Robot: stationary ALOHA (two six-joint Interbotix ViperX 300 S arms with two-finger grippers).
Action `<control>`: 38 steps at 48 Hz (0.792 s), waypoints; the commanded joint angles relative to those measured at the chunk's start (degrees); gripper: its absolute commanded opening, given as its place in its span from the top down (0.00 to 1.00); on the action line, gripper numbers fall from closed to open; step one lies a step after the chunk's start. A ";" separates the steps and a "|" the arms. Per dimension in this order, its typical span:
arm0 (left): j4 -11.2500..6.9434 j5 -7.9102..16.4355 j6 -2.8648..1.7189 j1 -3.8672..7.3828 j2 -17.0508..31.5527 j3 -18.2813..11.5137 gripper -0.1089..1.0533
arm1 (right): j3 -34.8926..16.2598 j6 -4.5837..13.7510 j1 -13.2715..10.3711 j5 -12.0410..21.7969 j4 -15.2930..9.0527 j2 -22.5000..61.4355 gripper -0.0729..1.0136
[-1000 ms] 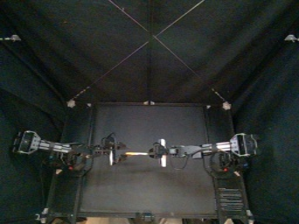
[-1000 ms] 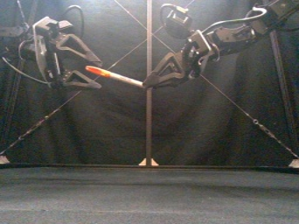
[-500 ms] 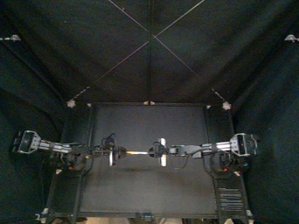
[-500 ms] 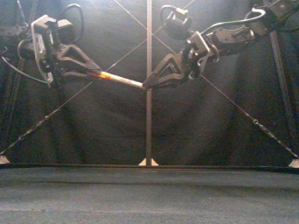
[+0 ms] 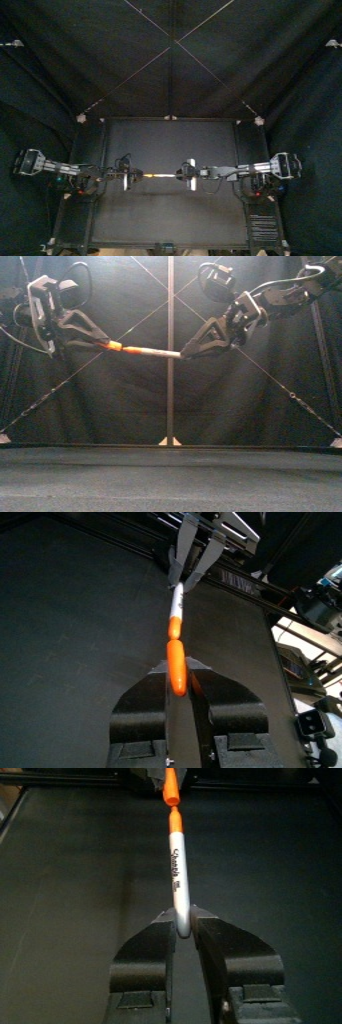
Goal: Uncap the pen
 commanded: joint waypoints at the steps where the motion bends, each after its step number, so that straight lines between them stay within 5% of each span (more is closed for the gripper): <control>1: 0.53 -0.26 0.18 -0.09 -1.32 0.09 0.53 | 0.62 0.09 -0.18 -0.35 0.18 -3.16 0.45; 22: 2.20 1.58 0.18 -0.09 -8.79 3.87 0.53 | 4.31 0.09 -0.18 -0.26 0.18 -7.21 0.44; 38: 2.29 2.90 0.26 0.00 -9.14 3.96 0.53 | 4.57 0.00 -0.18 -0.26 0.18 -7.47 0.44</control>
